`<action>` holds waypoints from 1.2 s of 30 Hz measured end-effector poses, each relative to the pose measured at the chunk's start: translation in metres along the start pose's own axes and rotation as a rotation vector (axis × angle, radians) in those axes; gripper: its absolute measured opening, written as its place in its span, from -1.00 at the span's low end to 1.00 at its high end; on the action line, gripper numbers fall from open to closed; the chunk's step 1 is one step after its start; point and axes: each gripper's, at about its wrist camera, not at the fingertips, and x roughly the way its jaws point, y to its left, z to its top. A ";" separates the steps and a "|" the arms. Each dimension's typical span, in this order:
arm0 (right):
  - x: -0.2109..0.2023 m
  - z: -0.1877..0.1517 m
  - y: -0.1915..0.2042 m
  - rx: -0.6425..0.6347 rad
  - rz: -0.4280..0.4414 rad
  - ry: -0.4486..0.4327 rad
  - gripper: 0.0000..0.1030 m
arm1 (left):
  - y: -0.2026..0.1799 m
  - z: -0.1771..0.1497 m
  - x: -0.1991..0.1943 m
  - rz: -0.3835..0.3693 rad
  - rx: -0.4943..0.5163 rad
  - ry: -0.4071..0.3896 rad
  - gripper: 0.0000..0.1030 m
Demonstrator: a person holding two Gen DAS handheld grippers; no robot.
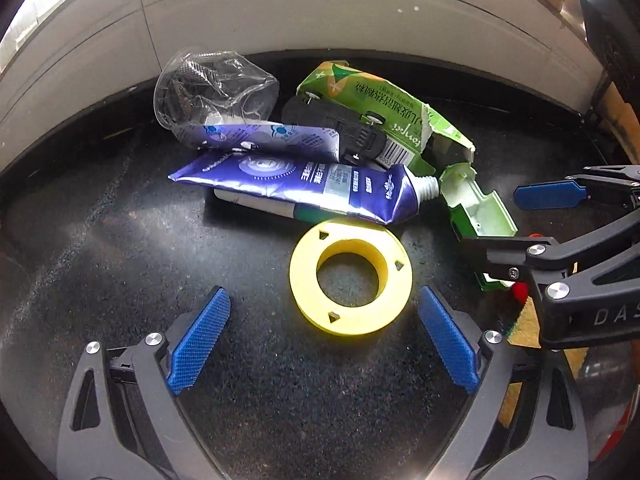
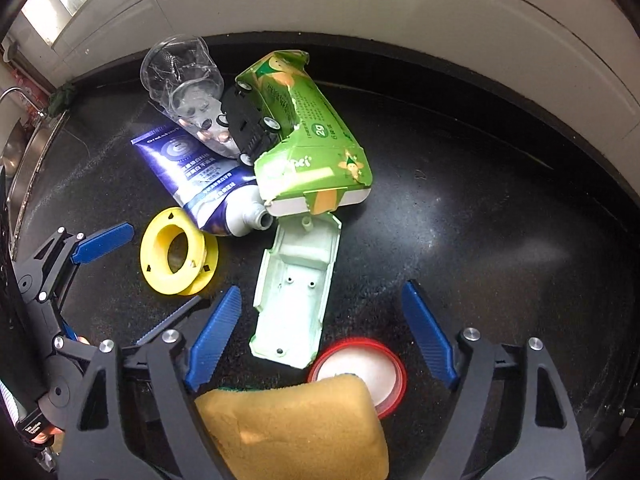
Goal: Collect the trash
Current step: 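Grasp the yellow tape ring with the left tool while the right tool grasps the green plastic tray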
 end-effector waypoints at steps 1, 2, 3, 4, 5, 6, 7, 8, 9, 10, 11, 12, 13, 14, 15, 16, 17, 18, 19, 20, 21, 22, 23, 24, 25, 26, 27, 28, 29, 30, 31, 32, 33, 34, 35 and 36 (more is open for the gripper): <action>0.001 0.001 0.001 -0.005 -0.006 0.005 0.38 | -0.001 0.002 0.002 0.003 0.011 -0.002 0.78; 0.003 0.001 0.001 -0.008 0.001 0.013 0.23 | -0.001 0.004 0.003 0.005 0.021 -0.002 0.76; 0.004 0.003 0.002 -0.008 0.013 0.019 0.03 | -0.002 0.006 0.003 0.007 0.029 -0.004 0.70; 0.005 0.003 0.003 -0.010 0.010 0.023 -0.11 | -0.002 0.007 0.002 0.012 0.038 -0.007 0.59; 0.005 0.003 0.005 -0.014 0.004 0.021 -0.20 | -0.003 0.007 0.002 0.015 0.048 -0.011 0.53; 0.005 0.003 0.005 -0.015 0.006 0.021 -0.20 | -0.004 0.008 0.001 0.016 0.057 -0.013 0.41; 0.005 0.002 0.005 -0.010 0.012 0.019 -0.21 | -0.005 0.009 0.000 0.011 0.061 -0.017 0.21; 0.003 0.001 0.005 -0.004 0.011 0.010 -0.21 | -0.006 0.010 -0.002 0.011 0.064 -0.018 0.09; -0.001 -0.001 0.004 0.003 0.010 0.000 -0.21 | -0.009 0.008 -0.004 0.009 0.065 -0.011 0.06; -0.005 -0.002 0.003 0.011 0.012 -0.013 -0.21 | -0.009 0.008 -0.006 -0.004 0.055 -0.005 0.06; -0.010 -0.002 0.001 0.018 0.013 -0.022 -0.22 | -0.010 0.006 -0.011 -0.011 0.045 -0.008 0.06; -0.015 -0.003 0.000 0.023 0.015 -0.031 -0.22 | -0.009 0.006 -0.015 -0.006 0.040 -0.012 0.06; -0.019 -0.003 0.000 0.027 0.018 -0.038 -0.22 | -0.008 0.005 -0.019 0.000 0.040 -0.013 0.06; -0.024 -0.004 0.000 0.034 0.023 -0.048 -0.22 | -0.008 0.005 -0.024 0.003 0.038 -0.017 0.06; -0.029 -0.006 0.000 0.039 0.025 -0.057 -0.22 | -0.007 0.004 -0.030 0.005 0.034 -0.023 0.06; -0.036 -0.007 0.000 0.044 0.025 -0.073 -0.22 | -0.007 0.004 -0.036 0.007 0.030 -0.024 0.06; -0.042 -0.007 0.000 0.046 0.026 -0.088 -0.22 | -0.006 0.005 -0.042 0.010 0.026 -0.029 0.06; -0.050 -0.010 0.001 0.046 0.029 -0.104 -0.22 | -0.006 0.005 -0.051 0.016 0.023 -0.035 0.05; -0.058 -0.011 0.002 0.046 0.030 -0.123 -0.22 | -0.006 0.004 -0.059 0.022 0.021 -0.040 0.06; -0.065 -0.010 0.005 0.042 0.033 -0.134 -0.22 | -0.007 0.004 -0.067 0.029 0.018 -0.044 0.06; -0.072 -0.012 0.007 0.038 0.037 -0.142 -0.22 | -0.006 0.003 -0.075 0.031 0.011 -0.048 0.06; -0.079 -0.015 0.009 0.034 0.040 -0.153 -0.22 | -0.007 0.002 -0.085 0.030 0.002 -0.052 0.06; -0.086 -0.019 0.012 0.028 0.040 -0.164 -0.22 | -0.006 0.000 -0.094 0.028 -0.010 -0.054 0.06; -0.093 -0.024 0.015 0.020 0.040 -0.172 -0.22 | -0.004 -0.004 -0.103 0.028 -0.023 -0.059 0.06; -0.099 -0.029 0.019 0.012 0.039 -0.177 -0.22 | -0.004 -0.007 -0.112 0.026 -0.034 -0.063 0.06; -0.103 -0.035 0.021 0.003 0.038 -0.179 -0.22 | -0.004 -0.012 -0.117 0.028 -0.040 -0.065 0.06; -0.108 -0.041 0.024 -0.004 0.039 -0.182 -0.22 | -0.005 -0.015 -0.124 0.035 -0.044 -0.066 0.06; -0.114 -0.050 0.022 -0.009 0.045 -0.185 -0.22 | -0.002 -0.019 -0.127 0.039 -0.048 -0.066 0.06; -0.115 -0.054 0.025 -0.015 0.046 -0.184 -0.22 | -0.003 -0.023 -0.132 0.039 -0.053 -0.068 0.06; -0.117 -0.060 0.028 -0.020 0.045 -0.184 -0.22 | -0.001 -0.029 -0.136 0.037 -0.059 -0.070 0.06; -0.119 -0.065 0.031 -0.025 0.044 -0.185 -0.22 | -0.002 -0.034 -0.142 0.036 -0.063 -0.071 0.06; -0.119 -0.069 0.035 -0.030 0.045 -0.184 -0.22 | -0.003 -0.040 -0.145 0.037 -0.065 -0.070 0.06; -0.121 -0.074 0.037 -0.033 0.044 -0.184 -0.22 | -0.004 -0.044 -0.148 0.037 -0.067 -0.068 0.06; -0.121 -0.077 0.039 -0.037 0.043 -0.184 -0.22 | -0.005 -0.048 -0.150 0.036 -0.069 -0.069 0.06; -0.122 -0.080 0.041 -0.037 0.044 -0.184 -0.22 | -0.005 -0.052 -0.152 0.035 -0.071 -0.068 0.06; -0.124 -0.084 0.044 -0.037 0.045 -0.185 -0.22 | -0.006 -0.055 -0.154 0.034 -0.072 -0.070 0.06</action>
